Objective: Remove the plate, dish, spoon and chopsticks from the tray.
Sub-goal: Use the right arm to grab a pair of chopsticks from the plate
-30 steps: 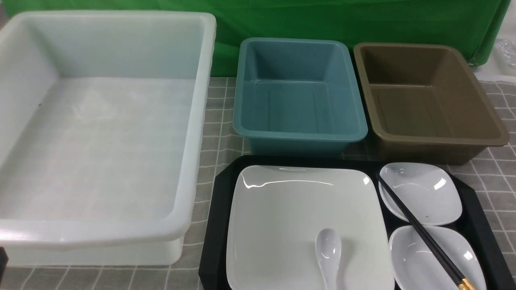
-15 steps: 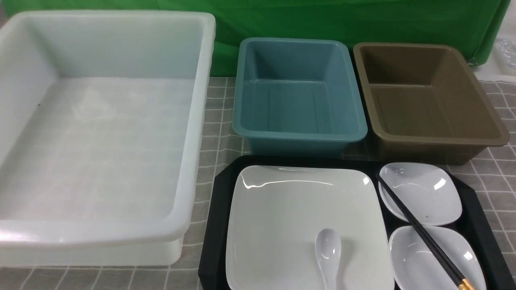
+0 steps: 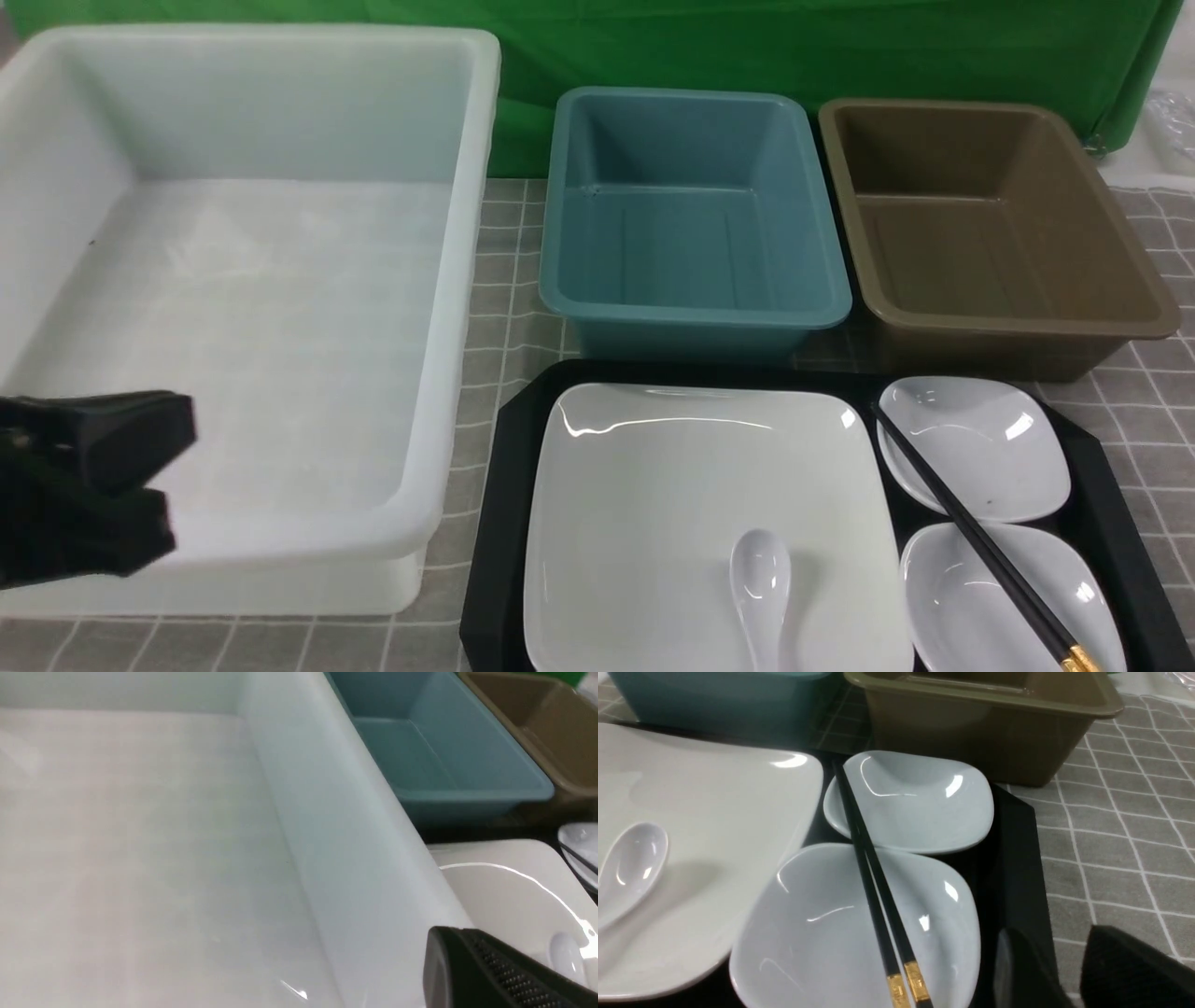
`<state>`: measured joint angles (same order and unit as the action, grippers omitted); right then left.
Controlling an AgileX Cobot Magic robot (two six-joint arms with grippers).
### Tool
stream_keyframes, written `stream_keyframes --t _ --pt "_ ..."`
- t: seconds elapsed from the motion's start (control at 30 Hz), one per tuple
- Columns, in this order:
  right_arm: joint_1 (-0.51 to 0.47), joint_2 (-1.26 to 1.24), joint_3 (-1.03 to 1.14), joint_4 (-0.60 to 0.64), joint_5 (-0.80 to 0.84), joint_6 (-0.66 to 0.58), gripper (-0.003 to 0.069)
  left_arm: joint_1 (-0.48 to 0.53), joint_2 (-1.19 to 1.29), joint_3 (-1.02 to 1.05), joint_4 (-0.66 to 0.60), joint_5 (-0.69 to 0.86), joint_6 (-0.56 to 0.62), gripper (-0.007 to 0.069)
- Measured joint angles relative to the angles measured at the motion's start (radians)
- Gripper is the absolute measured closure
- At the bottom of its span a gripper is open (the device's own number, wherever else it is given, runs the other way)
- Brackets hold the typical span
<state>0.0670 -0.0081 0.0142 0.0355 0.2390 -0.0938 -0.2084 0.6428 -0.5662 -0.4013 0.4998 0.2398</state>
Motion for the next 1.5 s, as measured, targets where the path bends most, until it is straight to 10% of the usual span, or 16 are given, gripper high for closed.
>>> stream_keyframes --t 0.5,1.1,1.5 --pt "0.013 0.0 0.0 0.128 -0.3 0.55 0.0419 -0.125 0.094 -0.001 -0.019 -0.117 0.027 0.062" --pt "0.237 0.924 -0.78 0.131 0.567 -0.028 0.0432 -0.125 0.139 -0.151 -0.06 0.066 0.185 0.062" --pt "0.2 1.429 -0.896 0.052 0.626 -0.074 0.0264 -0.125 0.044 -0.197 -0.124 0.198 0.264 0.062"
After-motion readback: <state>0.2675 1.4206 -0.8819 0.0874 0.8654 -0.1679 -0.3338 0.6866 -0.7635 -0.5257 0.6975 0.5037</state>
